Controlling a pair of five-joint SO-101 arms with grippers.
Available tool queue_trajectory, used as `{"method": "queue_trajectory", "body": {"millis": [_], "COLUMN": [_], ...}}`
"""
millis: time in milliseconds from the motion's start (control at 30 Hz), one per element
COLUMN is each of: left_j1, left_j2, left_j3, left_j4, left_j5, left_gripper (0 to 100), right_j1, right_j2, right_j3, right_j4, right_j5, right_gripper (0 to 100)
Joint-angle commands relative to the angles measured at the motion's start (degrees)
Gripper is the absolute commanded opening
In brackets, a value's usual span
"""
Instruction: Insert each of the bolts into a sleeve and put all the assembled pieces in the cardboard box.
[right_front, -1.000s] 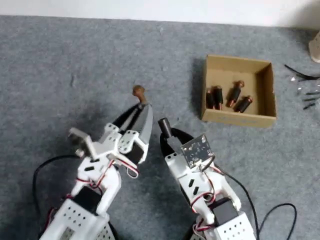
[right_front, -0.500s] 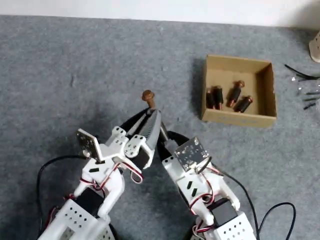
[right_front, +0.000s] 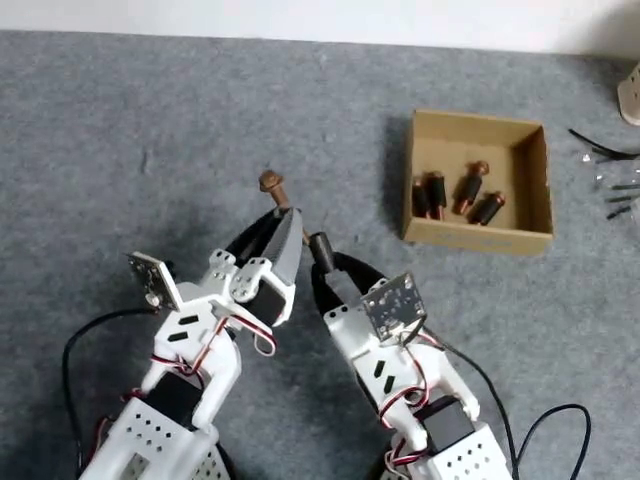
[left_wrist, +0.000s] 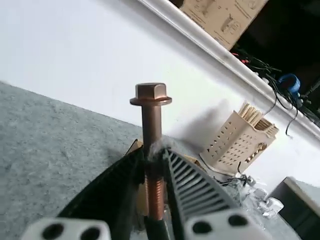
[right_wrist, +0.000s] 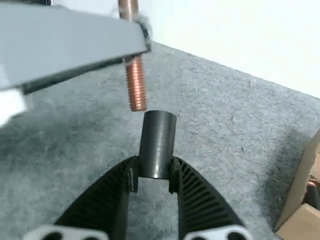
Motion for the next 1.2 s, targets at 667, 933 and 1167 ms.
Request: {"method": "queue_trajectory", "body": {"millis": [667, 933, 1167], "left_j1": [0.9, 1.0, 2.9], "left_j2": [-1.7, -1.4, -1.3], "left_j3": [1.5, 1.5, 1.5], "left_j4": [4.0, 4.0, 4.0], "left_j5": [2.5, 2.8, 2.9], "left_gripper": [0, 0, 0], "right_j1": [-2.2, -2.4, -2.3], "right_j2": [-1.5, -1.5, -1.5], "right_j3": [7.2, 7.2, 7.2], "right_j4": [-2.4, -2.4, -2.4], "right_j5": [-0.5, -0.5, -0.5], "right_gripper": [0.5, 0.5, 0.5]}}
